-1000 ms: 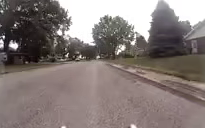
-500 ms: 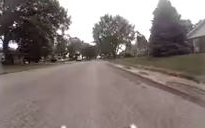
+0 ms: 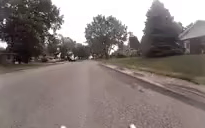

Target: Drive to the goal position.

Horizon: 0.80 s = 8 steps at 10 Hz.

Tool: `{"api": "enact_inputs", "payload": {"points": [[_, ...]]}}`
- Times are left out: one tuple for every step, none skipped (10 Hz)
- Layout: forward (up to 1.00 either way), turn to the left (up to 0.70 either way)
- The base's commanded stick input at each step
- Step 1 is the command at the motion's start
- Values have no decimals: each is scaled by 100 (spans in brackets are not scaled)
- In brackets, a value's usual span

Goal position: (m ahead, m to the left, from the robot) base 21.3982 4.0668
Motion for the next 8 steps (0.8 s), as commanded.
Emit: {"api": "enact_inputs", "payload": {"points": [[50, 0], [50, 0], [50, 0], [50, 0], [50, 0], [50, 0], [50, 0], [50, 0]]}}
